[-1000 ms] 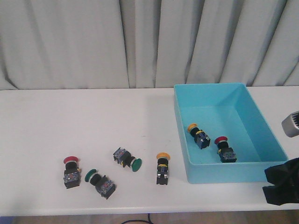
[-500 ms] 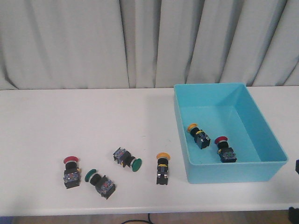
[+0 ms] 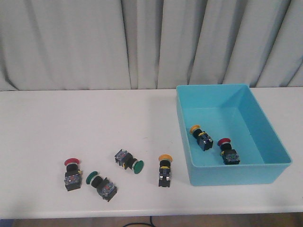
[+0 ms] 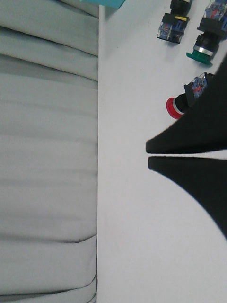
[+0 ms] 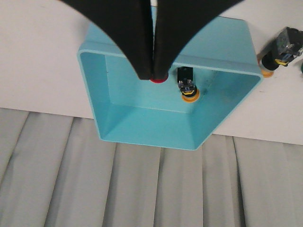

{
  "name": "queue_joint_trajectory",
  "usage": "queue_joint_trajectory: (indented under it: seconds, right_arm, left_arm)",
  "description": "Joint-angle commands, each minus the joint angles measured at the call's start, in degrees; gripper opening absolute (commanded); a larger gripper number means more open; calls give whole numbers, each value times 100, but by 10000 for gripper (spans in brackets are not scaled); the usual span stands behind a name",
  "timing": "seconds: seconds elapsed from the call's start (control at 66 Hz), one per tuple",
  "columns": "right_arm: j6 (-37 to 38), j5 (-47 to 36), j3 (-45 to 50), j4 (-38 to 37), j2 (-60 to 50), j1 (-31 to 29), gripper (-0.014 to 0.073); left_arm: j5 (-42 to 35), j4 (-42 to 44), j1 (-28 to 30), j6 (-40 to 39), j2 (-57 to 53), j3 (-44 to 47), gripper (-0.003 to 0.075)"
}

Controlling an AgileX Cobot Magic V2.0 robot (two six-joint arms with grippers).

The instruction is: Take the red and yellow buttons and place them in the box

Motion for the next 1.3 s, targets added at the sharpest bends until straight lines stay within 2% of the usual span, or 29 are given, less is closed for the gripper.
queue_joint_trajectory:
  seconds: [0.0,0.348,0.485,0.652,0.758,1.288]
  right_arm:
    - [-108,-527,56,34,-69,-30,-7]
    - [-20,-649,56,14,-69,-30,-7]
    - [859,-802,56,-492,-69,-30,-5]
    - [2171,-1006,56,-1797,-69,-30,-4]
    - [2605,-1018,56,-2150,-69,-30,-4]
    - [2577,-1018,56,-2164,-69,-14,-4]
  left_arm:
    - [-389,-13,4,-45,-82,163,-7]
    - [-389,-13,4,-45,-82,163,-7]
    - [-389,-13,4,-45,-82,163,-7]
    - [-389,-13,4,-45,-82,163,-7]
    - [-389,-13,4,-45,-82,163,-7]
    - [-389,-13,4,-45,-82,163,-7]
